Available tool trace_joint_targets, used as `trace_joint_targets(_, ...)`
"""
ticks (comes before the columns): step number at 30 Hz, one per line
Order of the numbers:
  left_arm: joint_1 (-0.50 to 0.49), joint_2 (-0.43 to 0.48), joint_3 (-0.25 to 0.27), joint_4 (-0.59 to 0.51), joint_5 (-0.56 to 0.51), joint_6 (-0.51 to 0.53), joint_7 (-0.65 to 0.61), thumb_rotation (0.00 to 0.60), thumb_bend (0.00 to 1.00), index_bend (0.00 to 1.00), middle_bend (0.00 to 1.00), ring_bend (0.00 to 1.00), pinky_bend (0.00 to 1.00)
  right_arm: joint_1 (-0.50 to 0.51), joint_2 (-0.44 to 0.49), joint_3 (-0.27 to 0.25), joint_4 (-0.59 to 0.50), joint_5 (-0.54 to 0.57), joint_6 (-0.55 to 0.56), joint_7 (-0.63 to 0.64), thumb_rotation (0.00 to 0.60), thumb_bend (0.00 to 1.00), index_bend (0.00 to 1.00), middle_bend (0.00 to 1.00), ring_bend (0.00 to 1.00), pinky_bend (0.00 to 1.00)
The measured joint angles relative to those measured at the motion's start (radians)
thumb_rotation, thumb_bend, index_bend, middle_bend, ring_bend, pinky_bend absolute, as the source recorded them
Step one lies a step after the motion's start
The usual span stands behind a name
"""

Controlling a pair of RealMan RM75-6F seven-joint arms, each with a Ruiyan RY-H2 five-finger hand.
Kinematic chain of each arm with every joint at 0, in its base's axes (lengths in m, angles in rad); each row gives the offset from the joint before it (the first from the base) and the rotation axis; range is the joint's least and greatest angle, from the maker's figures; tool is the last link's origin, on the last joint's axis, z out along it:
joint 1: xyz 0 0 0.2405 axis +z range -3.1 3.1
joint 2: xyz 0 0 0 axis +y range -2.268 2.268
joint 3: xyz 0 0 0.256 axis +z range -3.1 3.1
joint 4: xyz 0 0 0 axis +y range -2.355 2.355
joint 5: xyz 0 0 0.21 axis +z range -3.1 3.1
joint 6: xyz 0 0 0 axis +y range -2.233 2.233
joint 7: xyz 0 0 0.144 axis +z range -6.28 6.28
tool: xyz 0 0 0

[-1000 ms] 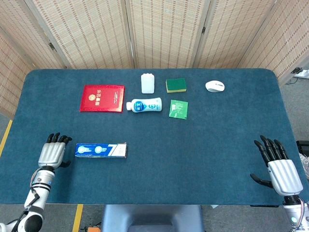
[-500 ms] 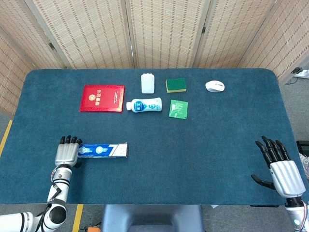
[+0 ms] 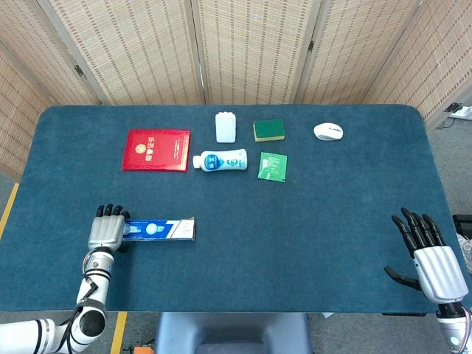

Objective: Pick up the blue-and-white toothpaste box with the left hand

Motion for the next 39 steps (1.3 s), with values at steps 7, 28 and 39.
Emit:
trace_joint_targets(7,-0.007,-0.006,0.001,0.046,0.017,-0.029,-0.045,0.600,0.25,0.34,0.18,0.00,0.00,-0.001,-0.002,0.000,0.001,0.000,-0.001,-0.006,0.600,0.18,0.00,0.00,0.00,0.00)
trace_joint_targets(28,0.006,0.064,0.032,0.044,0.107,-0.079,-0.146,0.600,0.25,0.52,0.37,0.11,0.00,-0.001,-0.007,0.002,-0.003,0.004,-0.007,-0.024,0.600,0.18,0.00,0.00,0.00,0.00)
trace_joint_targets(39,-0.027,0.145,0.002,-0.044,0.110,-0.065,-0.128,0.600,0.25,0.51,0.37,0.11,0.00,0.004,-0.013,0.002,-0.007,0.008,-0.024,-0.048,0.600,0.18,0.00,0.00,0.00,0.00)
